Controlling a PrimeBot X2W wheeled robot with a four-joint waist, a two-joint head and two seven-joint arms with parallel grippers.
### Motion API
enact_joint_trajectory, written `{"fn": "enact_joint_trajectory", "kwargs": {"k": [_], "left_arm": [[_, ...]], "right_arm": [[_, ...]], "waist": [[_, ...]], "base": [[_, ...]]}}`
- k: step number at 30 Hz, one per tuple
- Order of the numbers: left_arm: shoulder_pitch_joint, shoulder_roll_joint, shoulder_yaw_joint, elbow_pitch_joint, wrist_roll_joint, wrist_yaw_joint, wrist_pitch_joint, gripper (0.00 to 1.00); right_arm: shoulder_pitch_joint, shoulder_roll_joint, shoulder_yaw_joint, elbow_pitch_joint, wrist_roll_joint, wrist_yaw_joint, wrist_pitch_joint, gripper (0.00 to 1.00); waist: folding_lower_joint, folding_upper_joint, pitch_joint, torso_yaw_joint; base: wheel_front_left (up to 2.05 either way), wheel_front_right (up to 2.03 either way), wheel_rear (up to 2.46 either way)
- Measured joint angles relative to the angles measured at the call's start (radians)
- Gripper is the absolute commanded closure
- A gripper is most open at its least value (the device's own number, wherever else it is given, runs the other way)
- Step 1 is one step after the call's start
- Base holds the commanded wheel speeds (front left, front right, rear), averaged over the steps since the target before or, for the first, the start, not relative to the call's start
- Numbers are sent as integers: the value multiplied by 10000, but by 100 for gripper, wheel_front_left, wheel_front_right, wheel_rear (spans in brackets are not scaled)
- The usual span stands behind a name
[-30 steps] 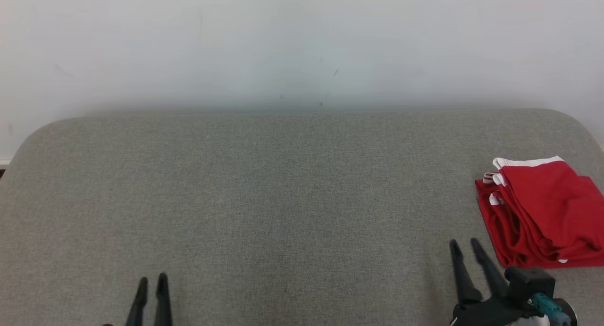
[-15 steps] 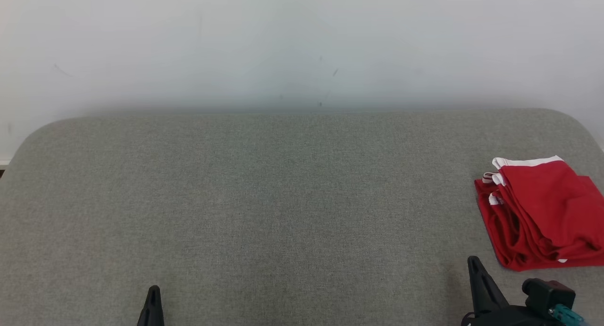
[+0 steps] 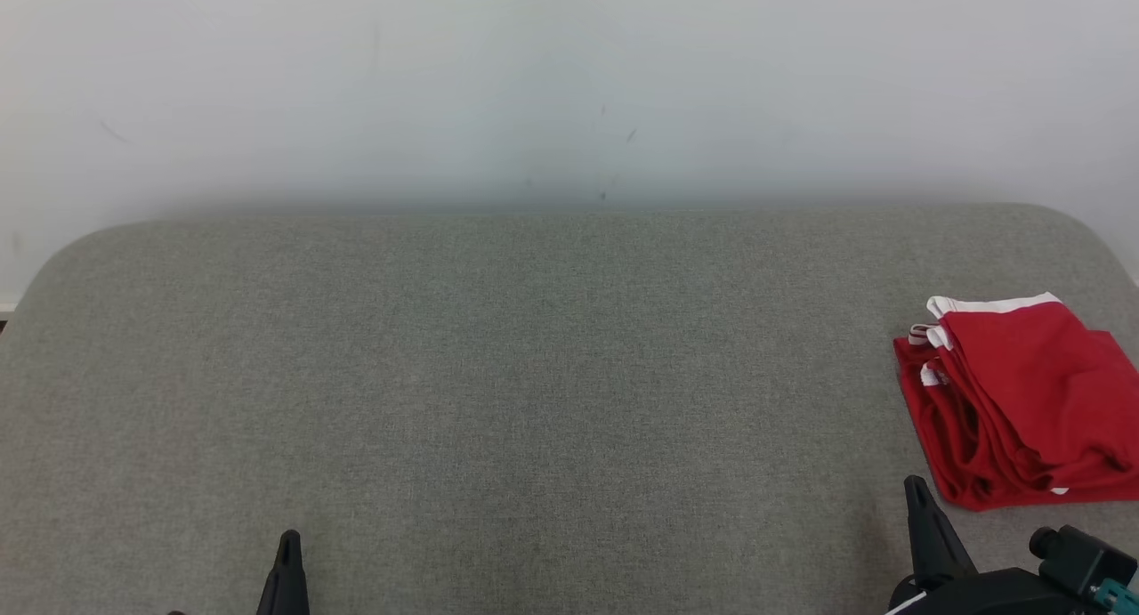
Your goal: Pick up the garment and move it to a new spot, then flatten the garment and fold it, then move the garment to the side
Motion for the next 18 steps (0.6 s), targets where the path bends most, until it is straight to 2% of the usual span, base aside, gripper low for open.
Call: {"fn": "enact_joint_trajectory", "kwargs": {"k": [18], "left_arm": [[-386, 4, 8, 50, -2205, -10, 621, 100]], "right_arm": [[68, -2, -324, -263, 2627, 0, 351, 100]], "waist": [[0, 0, 11, -25]], "base": [[0, 0, 0]]}}
